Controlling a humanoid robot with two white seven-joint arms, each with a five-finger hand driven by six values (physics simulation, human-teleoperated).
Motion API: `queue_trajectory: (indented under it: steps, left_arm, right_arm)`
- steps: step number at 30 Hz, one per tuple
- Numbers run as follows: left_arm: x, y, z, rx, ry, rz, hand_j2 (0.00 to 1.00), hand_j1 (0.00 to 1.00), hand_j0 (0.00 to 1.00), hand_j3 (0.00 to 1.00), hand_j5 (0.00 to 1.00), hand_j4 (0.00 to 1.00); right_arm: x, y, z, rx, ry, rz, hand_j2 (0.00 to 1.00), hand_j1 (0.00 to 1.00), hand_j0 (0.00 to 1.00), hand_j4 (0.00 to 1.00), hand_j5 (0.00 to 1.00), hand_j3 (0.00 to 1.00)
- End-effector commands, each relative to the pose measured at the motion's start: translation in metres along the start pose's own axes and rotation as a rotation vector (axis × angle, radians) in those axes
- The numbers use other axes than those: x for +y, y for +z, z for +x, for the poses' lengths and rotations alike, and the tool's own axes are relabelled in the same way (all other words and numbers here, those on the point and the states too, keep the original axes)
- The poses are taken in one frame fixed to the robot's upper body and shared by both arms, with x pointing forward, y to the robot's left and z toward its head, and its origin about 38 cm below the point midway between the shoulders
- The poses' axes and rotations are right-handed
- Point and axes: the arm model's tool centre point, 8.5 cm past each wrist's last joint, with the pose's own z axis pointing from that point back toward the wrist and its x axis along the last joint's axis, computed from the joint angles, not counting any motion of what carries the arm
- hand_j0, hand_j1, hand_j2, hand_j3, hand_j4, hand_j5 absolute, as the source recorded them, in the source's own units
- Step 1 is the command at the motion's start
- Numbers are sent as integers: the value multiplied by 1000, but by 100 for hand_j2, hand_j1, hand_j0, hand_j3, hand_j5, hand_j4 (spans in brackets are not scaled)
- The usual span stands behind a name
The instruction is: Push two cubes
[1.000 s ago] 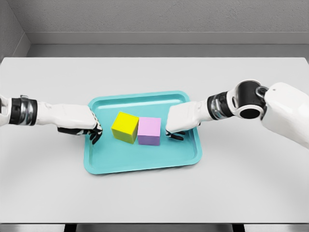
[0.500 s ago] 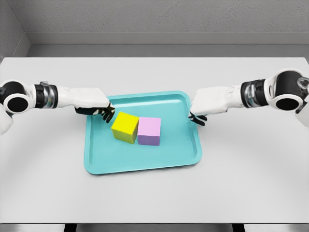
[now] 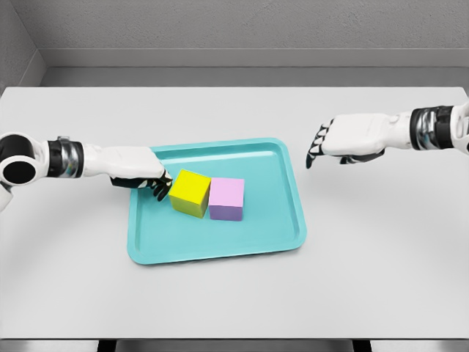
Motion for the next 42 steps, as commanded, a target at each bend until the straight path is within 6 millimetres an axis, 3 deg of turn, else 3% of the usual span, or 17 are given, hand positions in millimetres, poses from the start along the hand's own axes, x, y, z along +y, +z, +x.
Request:
queue_trajectory:
  steps: [1, 8, 11, 12, 19, 21, 23, 25, 27, 29, 30, 31, 32, 34, 42]
  left_arm:
    - [1, 1, 2, -4, -2, 4, 26, 26, 26, 26, 26, 26]
    - [3, -2, 8, -23, -13, 4, 23, 23, 23, 23, 23, 23]
    - [3, -3, 9, -26, -14, 3, 23, 23, 23, 23, 23, 23]
    - [3, -3, 9, -26, -14, 3, 23, 23, 23, 23, 23, 23]
    - [2, -6, 18, -51, -26, 4, 23, 23, 23, 23, 23, 23]
    - [1, -3, 14, -40, -18, 4, 25, 25, 25, 25, 25, 25]
    - [-4, 5, -1, -5, 38, 15, 31, 31, 31, 31, 31, 31]
    - [-7, 29, -16, 40, 83, 29, 32, 32, 32, 32, 32, 32]
    - [-3, 37, -24, 64, 94, 48, 32, 32, 32, 32, 32, 32]
    - [0, 73, -51, 161, 154, 113, 41, 41, 41, 41, 41, 41]
    - [1, 87, -65, 209, 184, 145, 60, 60, 60, 60, 60, 60]
    - [1, 101, -75, 246, 207, 173, 85, 85, 85, 85, 85, 85]
    - [-3, 113, -86, 286, 236, 194, 100, 100, 100, 100, 100, 100]
    - [-20, 139, -109, 367, 340, 241, 100, 100, 100, 100, 100, 100]
    - [-25, 136, -111, 364, 365, 249, 100, 100, 100, 100, 100, 100]
  right_arm:
    - [0, 2, -1, 4, -6, -2, 81, 81, 81, 81, 81, 81]
    - [1, 2, -1, 5, -7, -2, 83, 83, 83, 83, 83, 83]
    - [-1, 27, -12, 37, -61, -51, 87, 87, 87, 87, 87, 87]
    - [-2, 27, -12, 31, -74, -61, 99, 99, 99, 99, 99, 99]
    - [0, 27, -12, 31, -77, -58, 100, 100, 100, 100, 100, 100]
    - [-2, 28, -13, 33, -77, -64, 100, 100, 100, 100, 100, 100]
    - [-8, 39, -23, 51, -117, -115, 100, 100, 100, 100, 100, 100]
    - [-2, 52, -26, 66, -159, -147, 100, 100, 100, 100, 100, 100]
    - [-3, 63, -29, 80, -197, -222, 100, 100, 100, 100, 100, 100]
    - [-1, 65, -30, 84, -207, -235, 100, 100, 100, 100, 100, 100]
    - [-2, 66, -30, 86, -206, -235, 100, 100, 100, 100, 100, 100]
    - [-3, 66, -30, 86, -204, -238, 100, 100, 100, 100, 100, 100]
    - [-3, 66, -30, 85, -205, -237, 100, 100, 100, 100, 100, 100]
    - [-5, 67, -31, 88, -201, -240, 100, 100, 100, 100, 100, 100]
    - [-2, 67, -30, 86, -203, -231, 100, 100, 100, 100, 100, 100]
